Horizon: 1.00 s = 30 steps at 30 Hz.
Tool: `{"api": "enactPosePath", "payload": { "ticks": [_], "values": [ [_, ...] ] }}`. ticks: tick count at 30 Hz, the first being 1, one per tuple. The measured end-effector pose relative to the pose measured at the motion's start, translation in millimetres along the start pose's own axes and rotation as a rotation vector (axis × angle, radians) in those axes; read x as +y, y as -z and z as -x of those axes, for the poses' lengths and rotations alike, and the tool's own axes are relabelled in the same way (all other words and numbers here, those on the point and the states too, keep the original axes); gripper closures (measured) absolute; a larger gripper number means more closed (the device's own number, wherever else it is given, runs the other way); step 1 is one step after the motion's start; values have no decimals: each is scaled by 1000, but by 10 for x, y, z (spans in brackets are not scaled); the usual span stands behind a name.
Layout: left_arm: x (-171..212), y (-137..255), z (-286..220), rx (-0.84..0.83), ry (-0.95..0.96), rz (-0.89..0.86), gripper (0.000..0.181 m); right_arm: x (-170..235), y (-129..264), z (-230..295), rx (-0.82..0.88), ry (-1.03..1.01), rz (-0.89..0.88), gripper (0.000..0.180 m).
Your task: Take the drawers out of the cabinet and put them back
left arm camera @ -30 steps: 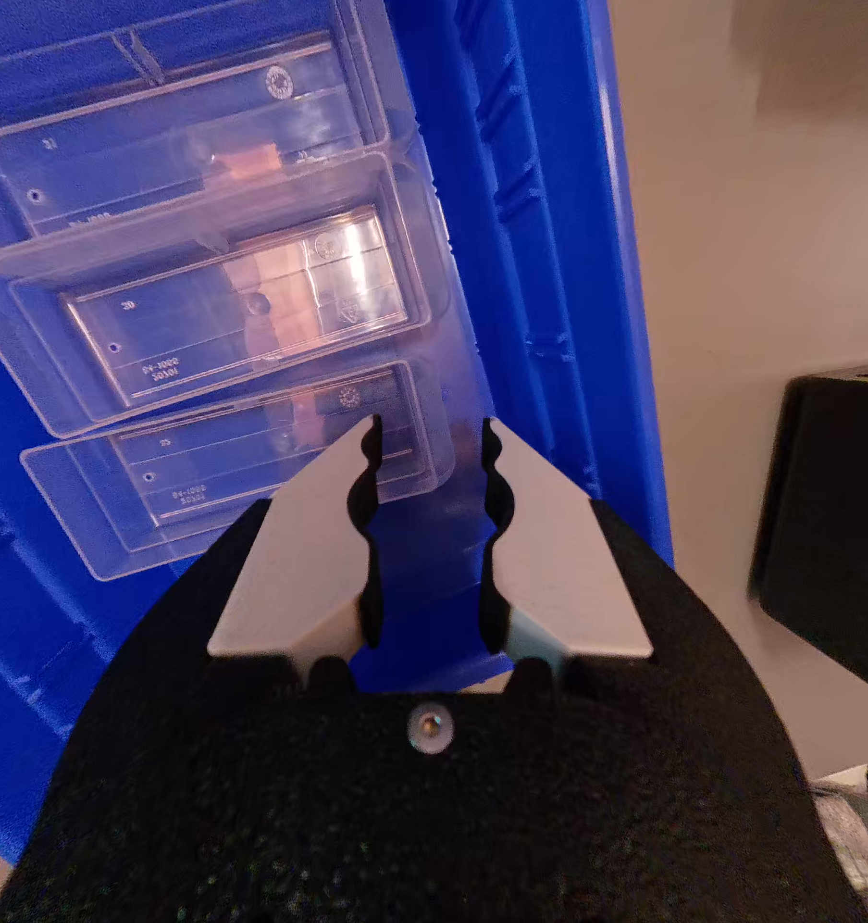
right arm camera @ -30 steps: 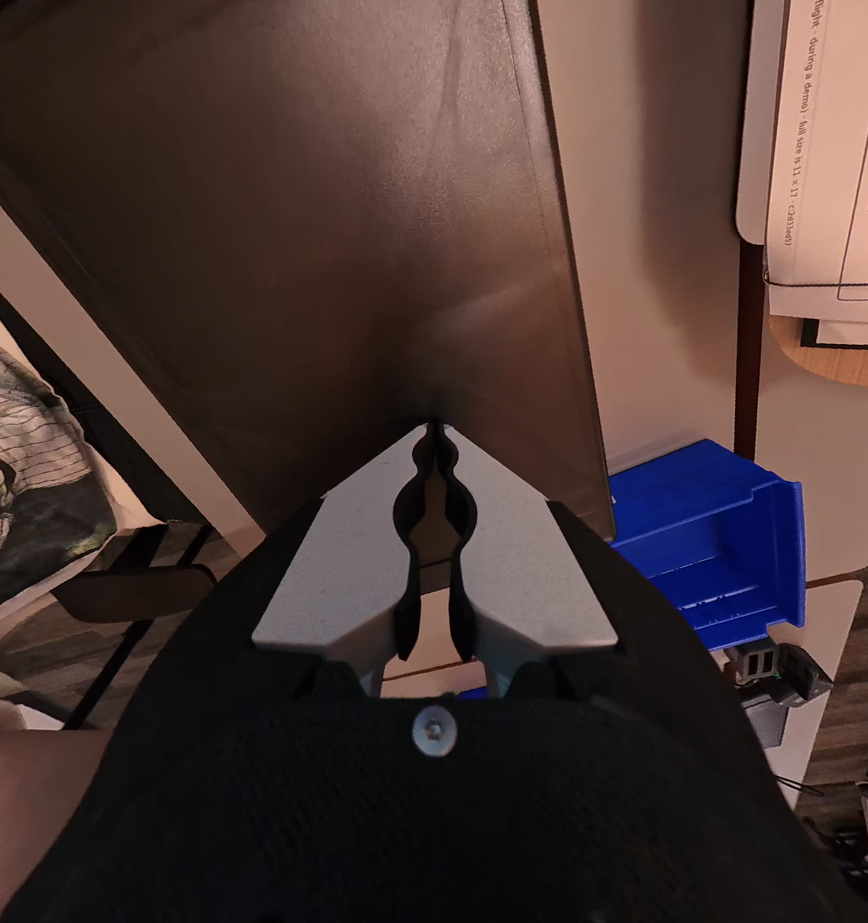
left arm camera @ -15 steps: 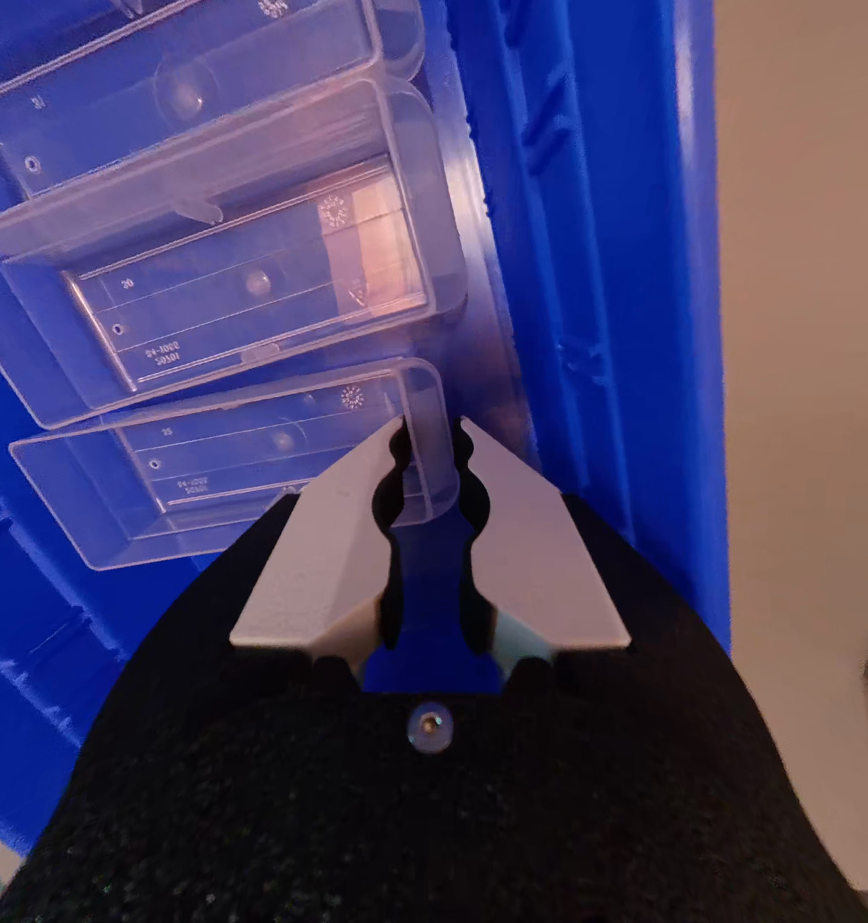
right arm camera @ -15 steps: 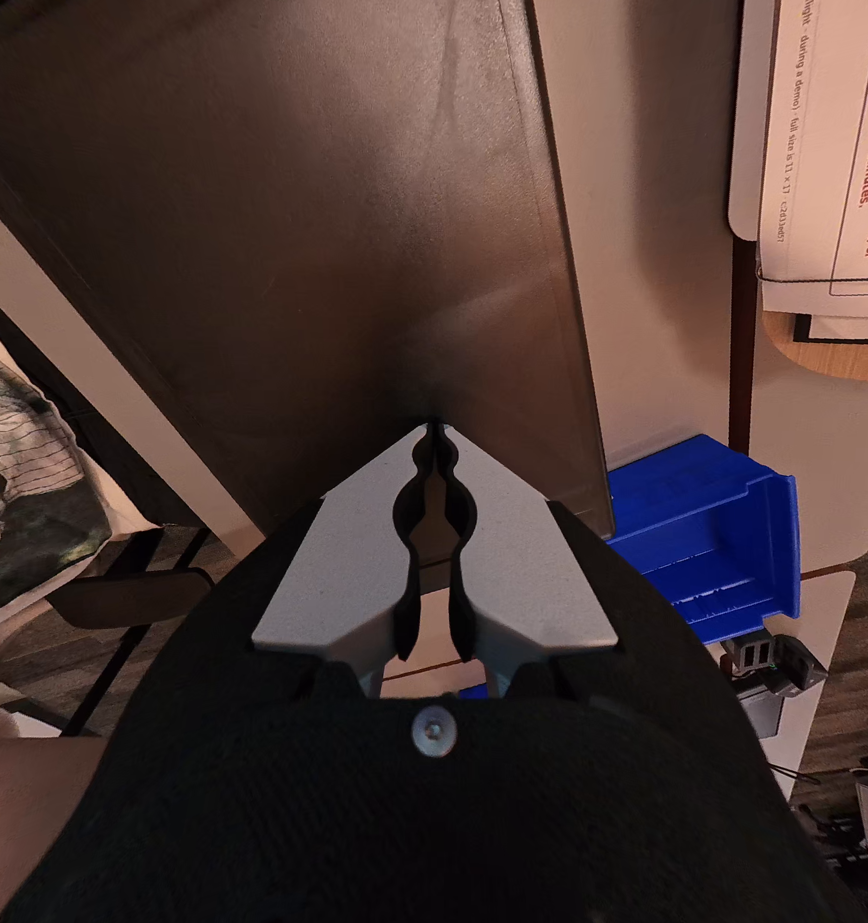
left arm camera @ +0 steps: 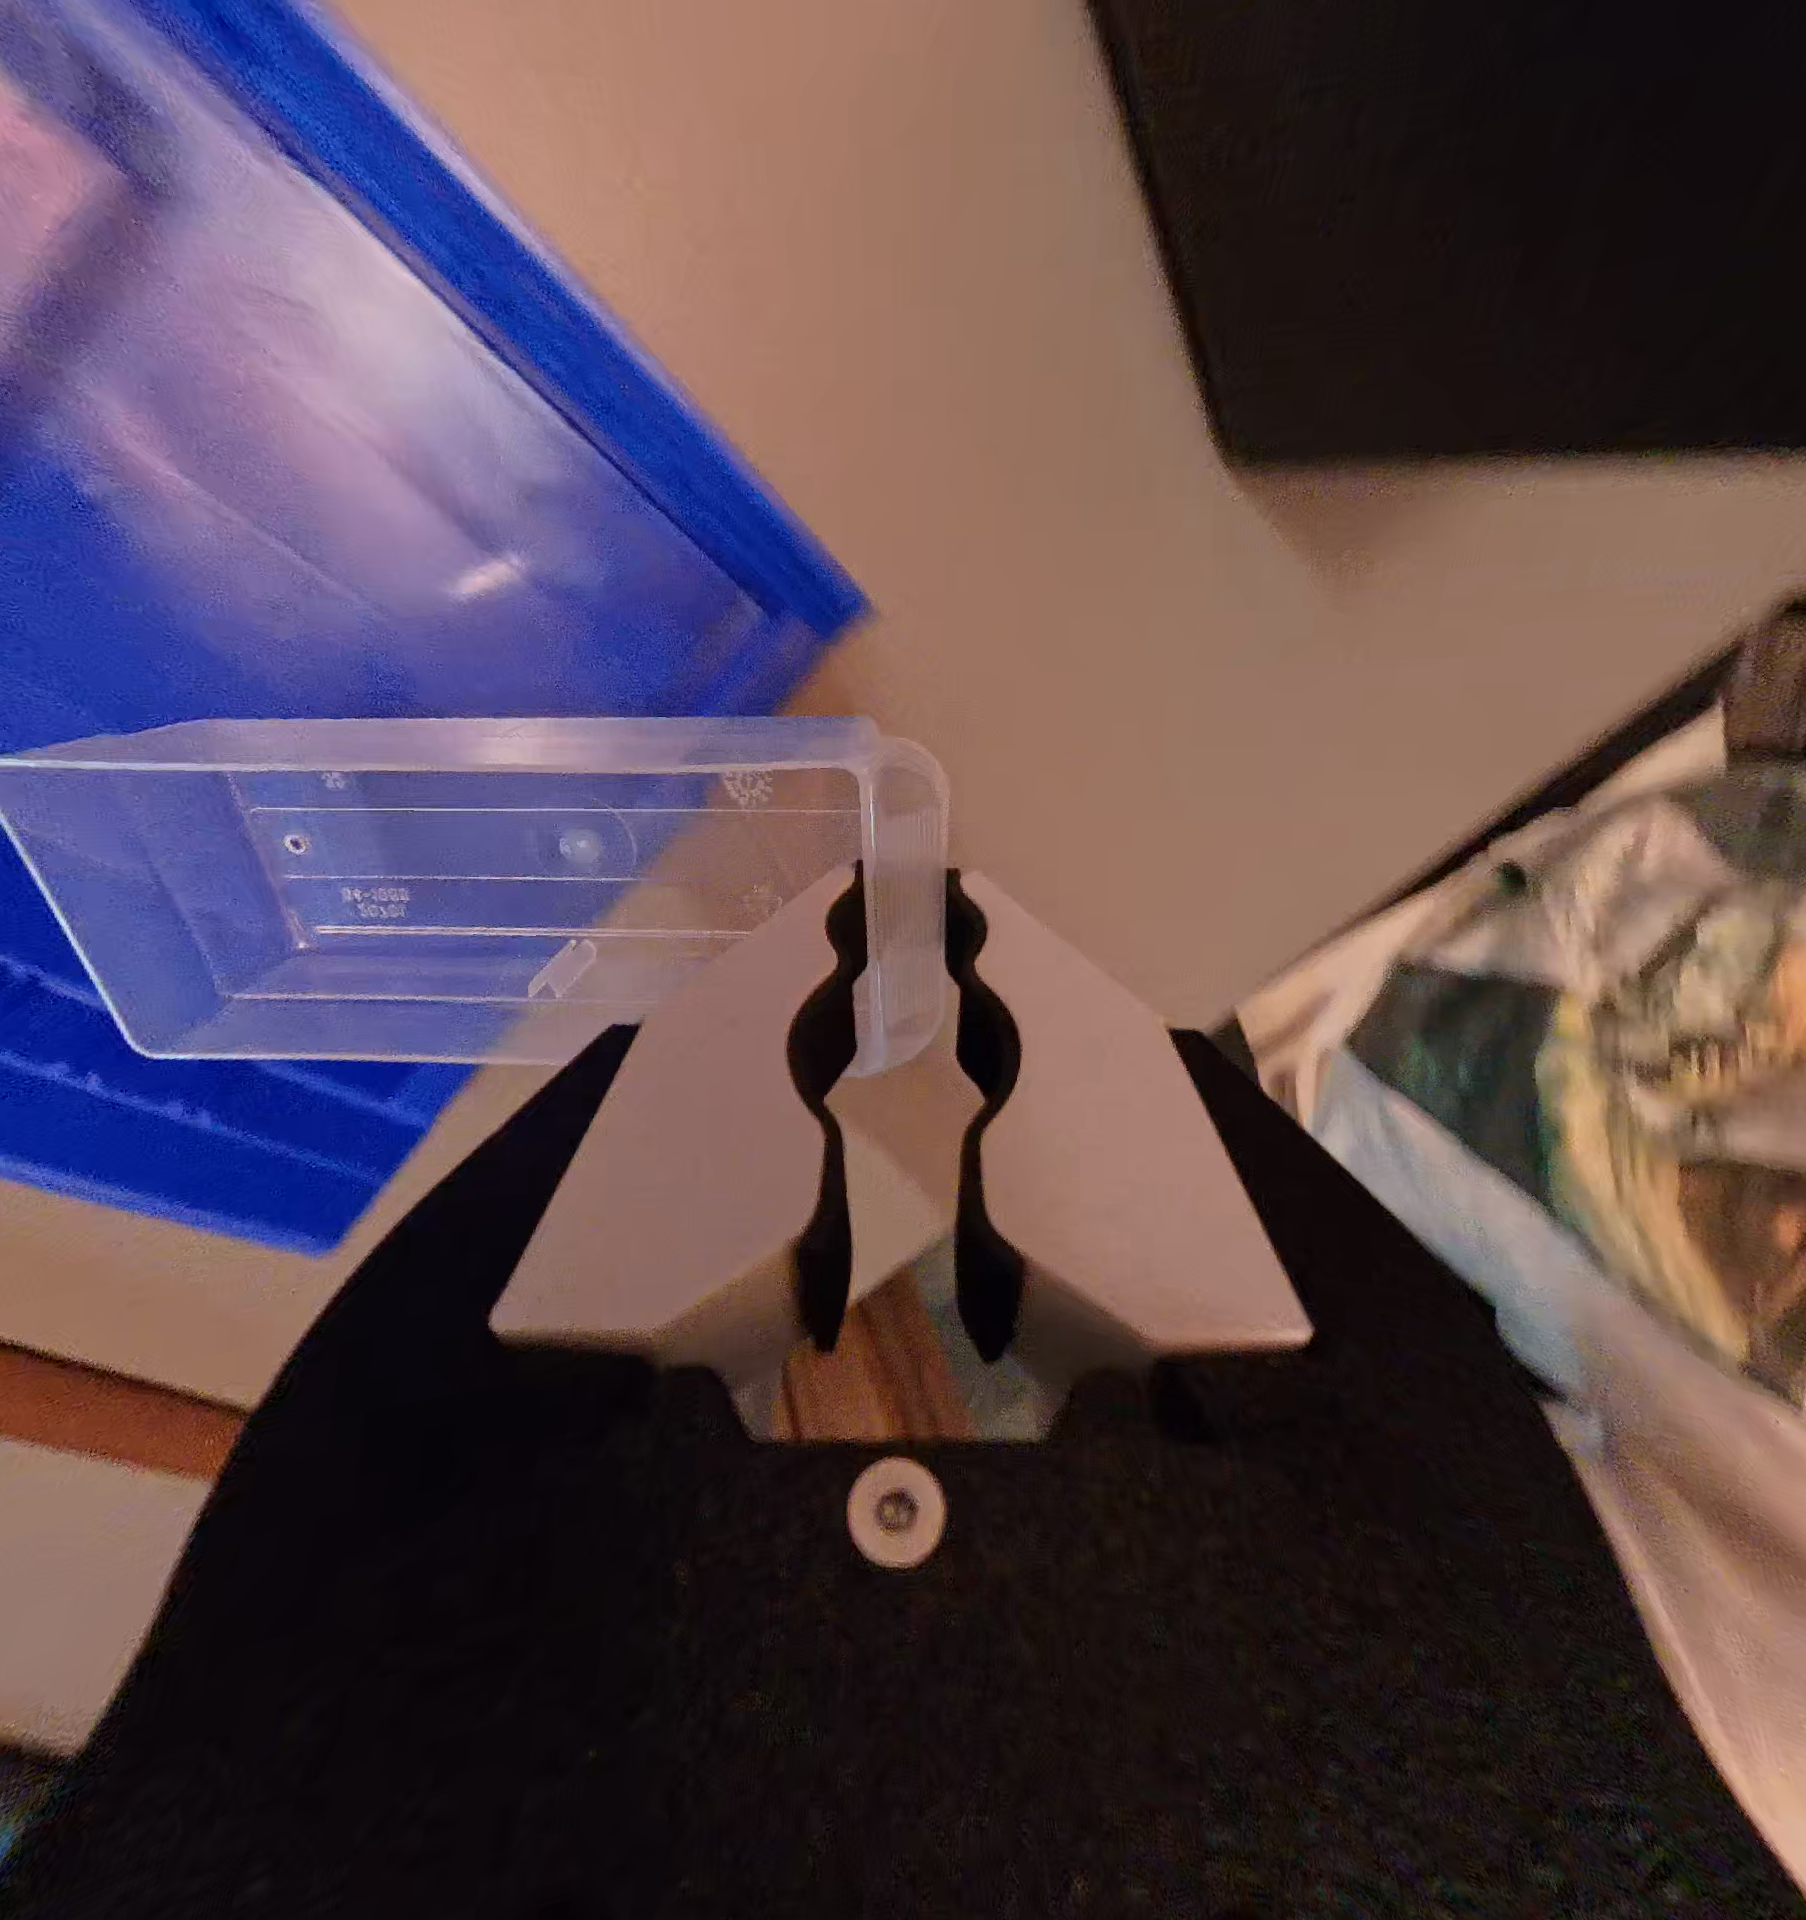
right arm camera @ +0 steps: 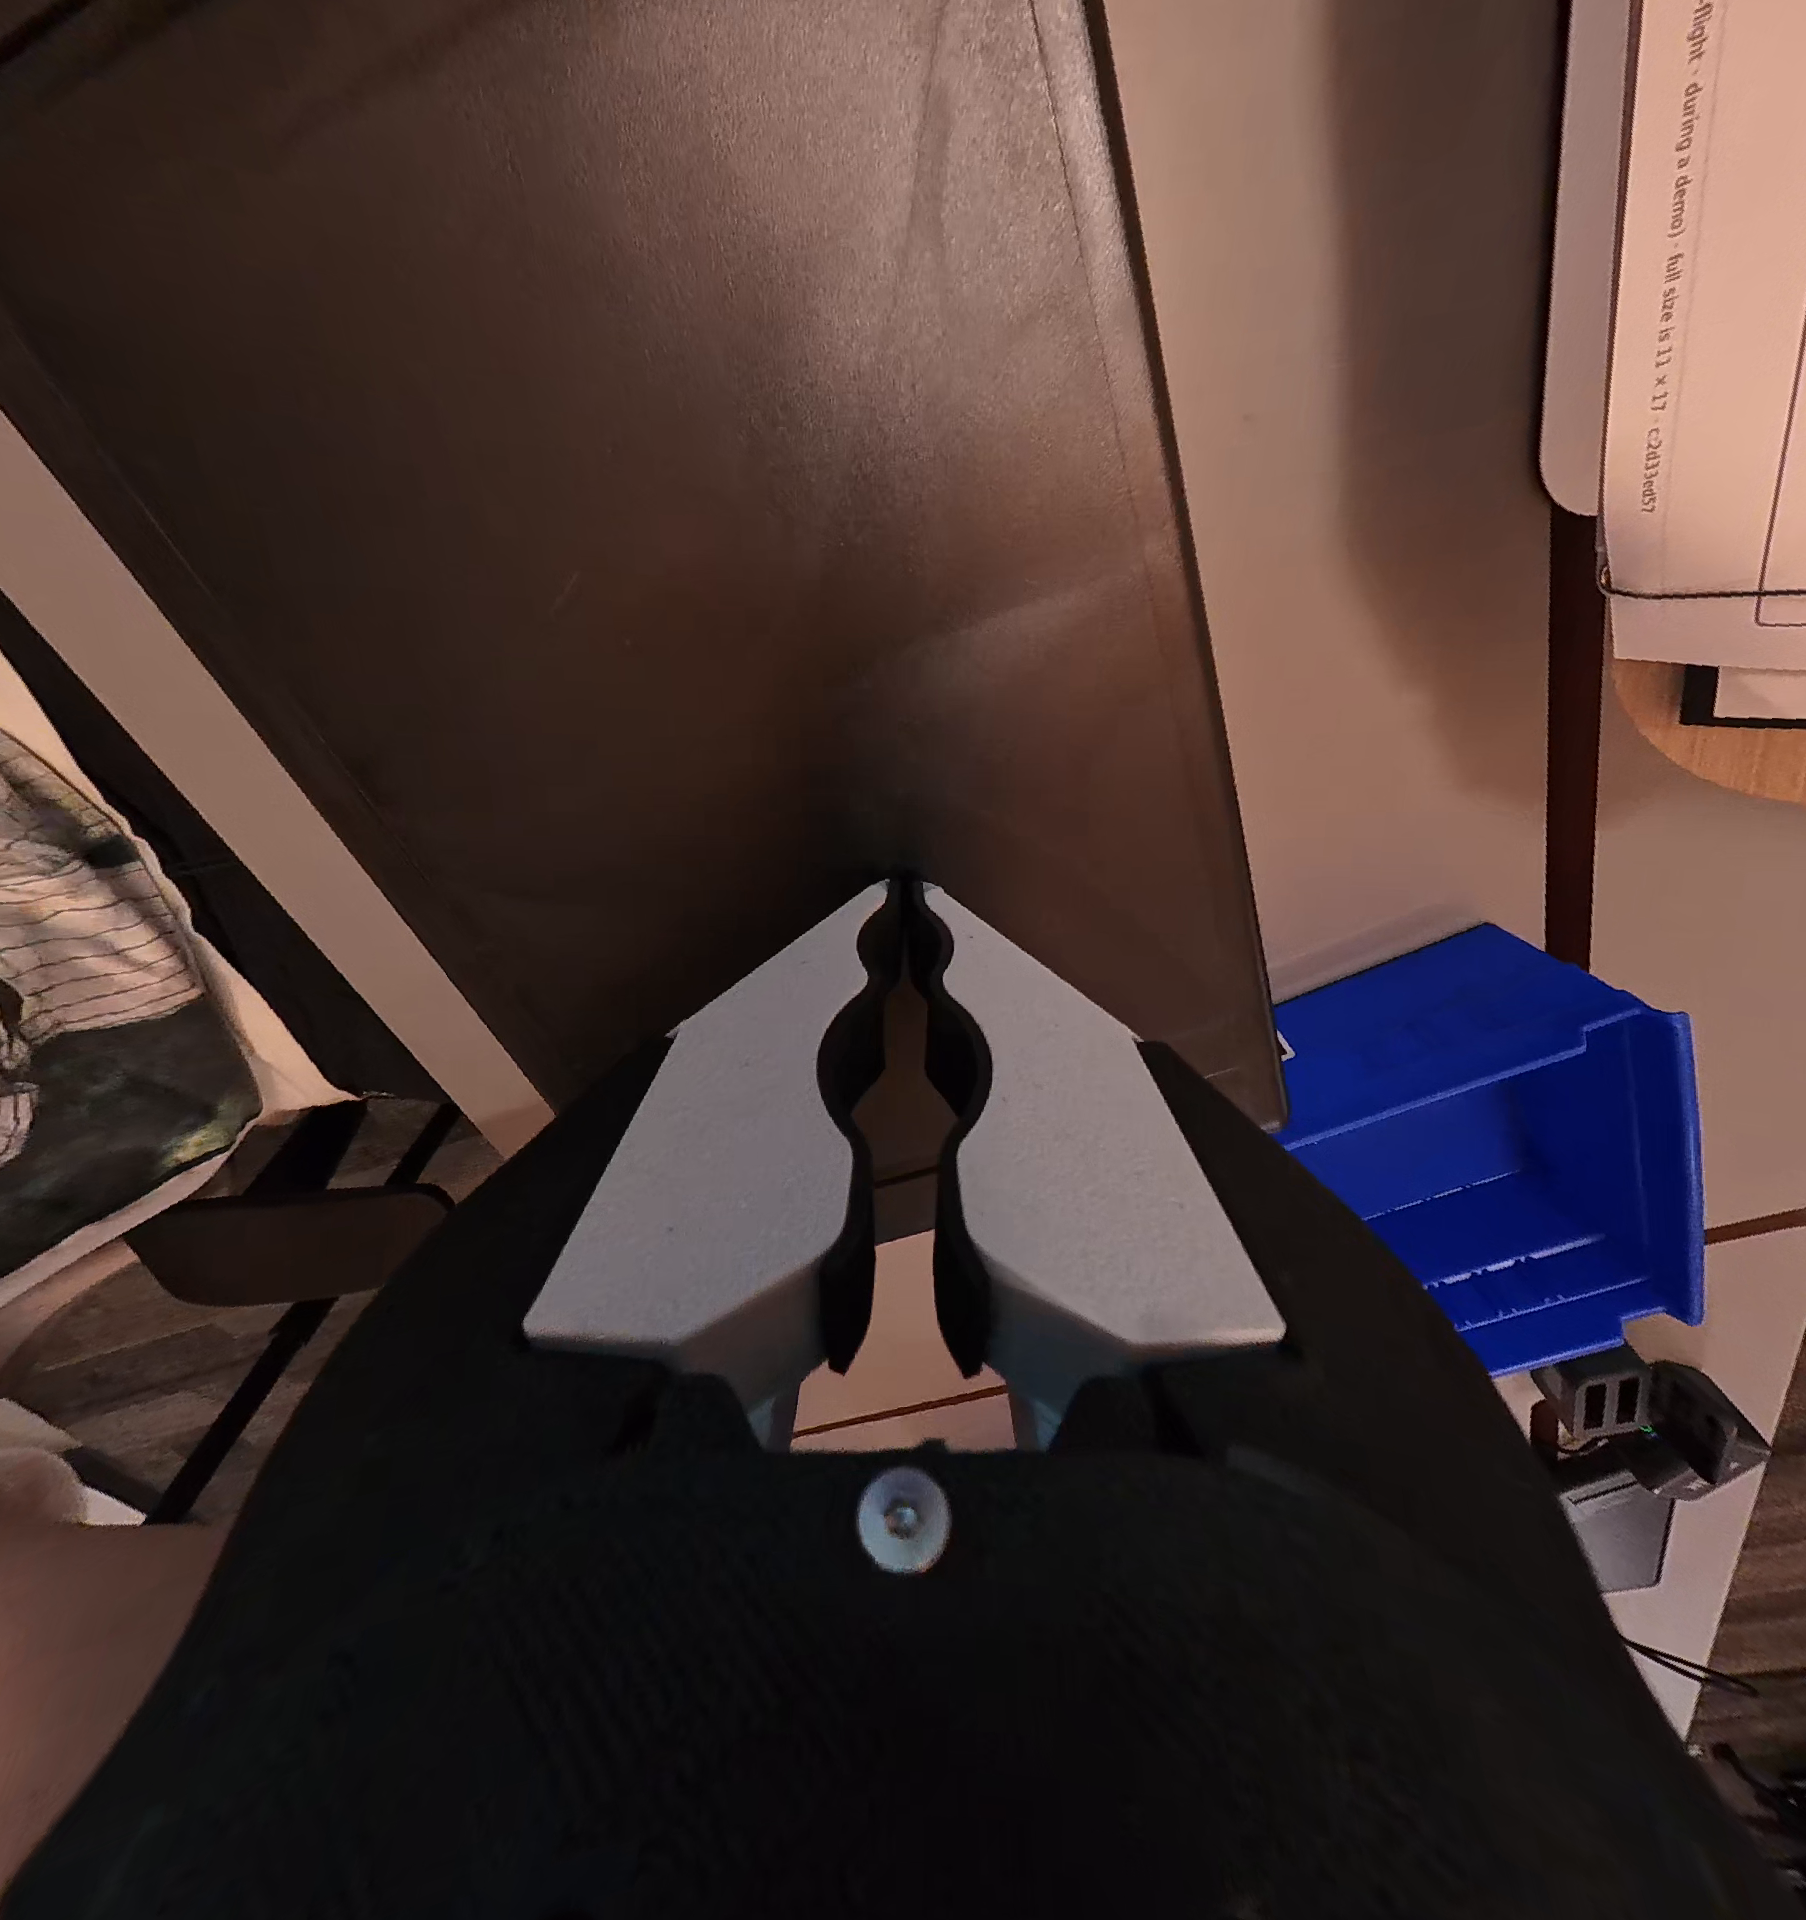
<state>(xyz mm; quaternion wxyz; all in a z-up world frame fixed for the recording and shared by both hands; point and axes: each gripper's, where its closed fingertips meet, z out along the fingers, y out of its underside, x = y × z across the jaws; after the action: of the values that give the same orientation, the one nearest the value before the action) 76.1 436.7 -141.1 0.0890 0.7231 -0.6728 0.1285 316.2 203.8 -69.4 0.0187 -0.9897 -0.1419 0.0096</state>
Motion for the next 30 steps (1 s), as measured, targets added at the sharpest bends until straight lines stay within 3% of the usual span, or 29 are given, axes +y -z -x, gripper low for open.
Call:
{"api": "enactPosePath", "payload": {
  "ticks": [6,9,12,23,30],
  "values": [
    [802,380,-1120,123,-435,238,170,0,-1,0,-5,-7,10,180],
    [1193,369,-1638,192,-657,394,170,0,0,1,-9,-5,10,180],
    [1332,241,-1990,198,-777,495,170,-2,1,1,-17,-17,-1,180],
    [858,-595,-2984,251,-1034,516,170,-3,2,0,-17,-38,-12,180],
    [308,-786,-3249,272,-1021,437,171,-2,2,3,1,-30,9,180]
  ]
}}
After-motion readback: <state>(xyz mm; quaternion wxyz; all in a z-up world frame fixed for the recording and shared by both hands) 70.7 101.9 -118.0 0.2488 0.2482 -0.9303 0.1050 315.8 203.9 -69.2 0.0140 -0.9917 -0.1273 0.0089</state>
